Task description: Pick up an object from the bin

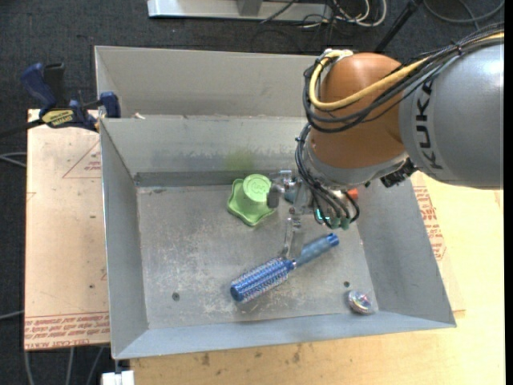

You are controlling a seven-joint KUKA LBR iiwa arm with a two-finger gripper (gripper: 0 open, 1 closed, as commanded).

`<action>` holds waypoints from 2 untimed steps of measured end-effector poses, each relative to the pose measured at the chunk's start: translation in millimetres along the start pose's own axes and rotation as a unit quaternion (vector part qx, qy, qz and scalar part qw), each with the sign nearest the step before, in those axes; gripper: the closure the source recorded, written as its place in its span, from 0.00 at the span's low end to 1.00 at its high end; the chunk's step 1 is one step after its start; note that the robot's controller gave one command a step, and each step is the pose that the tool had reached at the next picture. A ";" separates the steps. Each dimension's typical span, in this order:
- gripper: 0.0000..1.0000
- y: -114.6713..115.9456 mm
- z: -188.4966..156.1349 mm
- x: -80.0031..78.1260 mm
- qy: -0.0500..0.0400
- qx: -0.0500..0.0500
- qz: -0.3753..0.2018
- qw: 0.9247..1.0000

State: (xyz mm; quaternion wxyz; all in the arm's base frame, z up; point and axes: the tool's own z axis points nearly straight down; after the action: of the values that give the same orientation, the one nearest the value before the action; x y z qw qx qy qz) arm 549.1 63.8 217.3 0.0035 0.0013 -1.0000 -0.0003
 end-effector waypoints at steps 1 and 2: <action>0.00 -7.6 151.0 20.1 -0.001 0.000 -0.137 0.991; 0.00 -10.3 116.9 18.2 -0.006 0.001 -0.225 0.974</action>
Offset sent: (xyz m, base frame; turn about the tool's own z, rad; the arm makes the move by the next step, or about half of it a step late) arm -0.0195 -0.0082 -0.1473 -0.2759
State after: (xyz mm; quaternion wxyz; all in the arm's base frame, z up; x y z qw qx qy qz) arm 530.1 53.5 100.6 -0.0022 0.2267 -0.9740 -0.0003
